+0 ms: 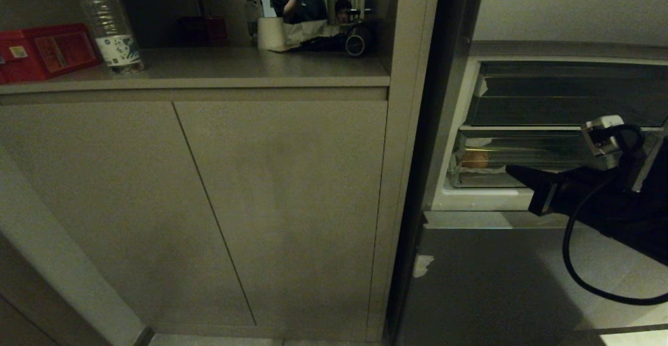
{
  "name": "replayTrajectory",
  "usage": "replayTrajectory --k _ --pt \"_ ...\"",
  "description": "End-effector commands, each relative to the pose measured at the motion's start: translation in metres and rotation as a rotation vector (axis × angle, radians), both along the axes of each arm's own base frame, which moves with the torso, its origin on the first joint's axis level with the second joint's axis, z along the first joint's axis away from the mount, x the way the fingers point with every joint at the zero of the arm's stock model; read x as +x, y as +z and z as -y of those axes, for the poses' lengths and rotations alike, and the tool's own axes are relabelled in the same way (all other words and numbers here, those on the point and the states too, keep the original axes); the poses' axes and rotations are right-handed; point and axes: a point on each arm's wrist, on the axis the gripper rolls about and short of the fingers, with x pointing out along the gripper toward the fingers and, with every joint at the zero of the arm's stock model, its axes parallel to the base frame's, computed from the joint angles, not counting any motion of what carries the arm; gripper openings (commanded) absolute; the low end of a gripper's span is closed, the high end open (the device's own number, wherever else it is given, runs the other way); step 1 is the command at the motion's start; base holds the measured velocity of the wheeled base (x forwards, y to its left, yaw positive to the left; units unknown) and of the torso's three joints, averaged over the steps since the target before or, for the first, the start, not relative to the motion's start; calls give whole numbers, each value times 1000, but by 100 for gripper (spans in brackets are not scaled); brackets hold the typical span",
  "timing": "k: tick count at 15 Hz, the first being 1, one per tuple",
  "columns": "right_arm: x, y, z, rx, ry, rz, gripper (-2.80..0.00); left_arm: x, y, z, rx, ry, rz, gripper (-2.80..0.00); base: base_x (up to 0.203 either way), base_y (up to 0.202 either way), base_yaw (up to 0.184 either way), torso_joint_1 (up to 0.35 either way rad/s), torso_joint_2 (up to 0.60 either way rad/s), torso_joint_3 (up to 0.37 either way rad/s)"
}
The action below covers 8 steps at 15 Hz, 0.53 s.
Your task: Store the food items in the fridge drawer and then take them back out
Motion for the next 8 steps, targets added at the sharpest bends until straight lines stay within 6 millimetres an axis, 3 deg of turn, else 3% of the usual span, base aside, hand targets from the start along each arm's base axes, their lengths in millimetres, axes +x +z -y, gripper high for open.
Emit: replayTrajectory --k 1,8 --pt "13 -13 -2 -5 2 -44 -280 0 0 0 0 0 -2 -280 0 0 0 0 0 0" --pt "43 -31 -7 -4 5 27 -280 0 0 0 0 0 0 -280 0 0 0 0 0 0"
